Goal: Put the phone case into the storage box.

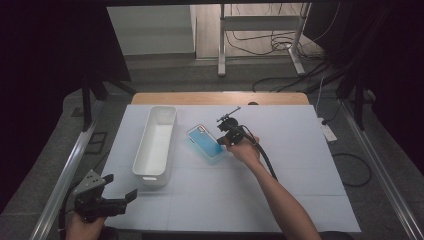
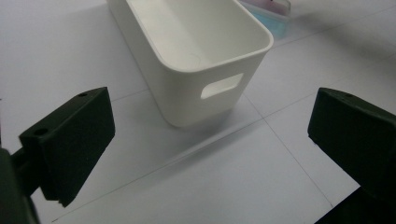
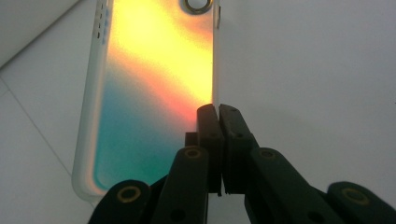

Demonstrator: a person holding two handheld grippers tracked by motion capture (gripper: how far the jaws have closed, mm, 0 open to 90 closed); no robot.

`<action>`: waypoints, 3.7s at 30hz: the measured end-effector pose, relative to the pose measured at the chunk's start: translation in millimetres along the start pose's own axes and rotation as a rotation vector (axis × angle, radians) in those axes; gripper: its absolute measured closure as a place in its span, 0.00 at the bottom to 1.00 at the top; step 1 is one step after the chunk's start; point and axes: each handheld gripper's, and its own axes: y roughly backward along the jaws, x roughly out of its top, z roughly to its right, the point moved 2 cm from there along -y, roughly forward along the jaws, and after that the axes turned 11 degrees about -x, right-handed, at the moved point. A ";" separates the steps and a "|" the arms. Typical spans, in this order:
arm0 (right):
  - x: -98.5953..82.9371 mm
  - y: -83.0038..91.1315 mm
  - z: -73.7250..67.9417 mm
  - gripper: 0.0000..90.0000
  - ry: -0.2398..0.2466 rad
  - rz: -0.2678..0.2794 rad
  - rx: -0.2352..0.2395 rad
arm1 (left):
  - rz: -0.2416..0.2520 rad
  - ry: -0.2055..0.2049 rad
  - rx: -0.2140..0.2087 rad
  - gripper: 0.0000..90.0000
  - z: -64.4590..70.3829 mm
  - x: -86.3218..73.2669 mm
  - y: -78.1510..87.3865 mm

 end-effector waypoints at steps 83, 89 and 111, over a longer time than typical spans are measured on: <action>-89.2 142.3 -15.5 0.98 0.023 0.295 -0.023 | 0.039 -0.022 -0.209 0.00 16.0 37.8 -15.7; -91.1 146.3 -15.4 0.98 0.020 0.309 -0.028 | 0.035 -0.015 -0.240 0.00 16.8 47.9 -25.2; -96.5 154.3 -17.3 0.98 0.032 0.319 -0.049 | 0.035 -0.026 -0.384 0.00 40.0 85.4 -76.9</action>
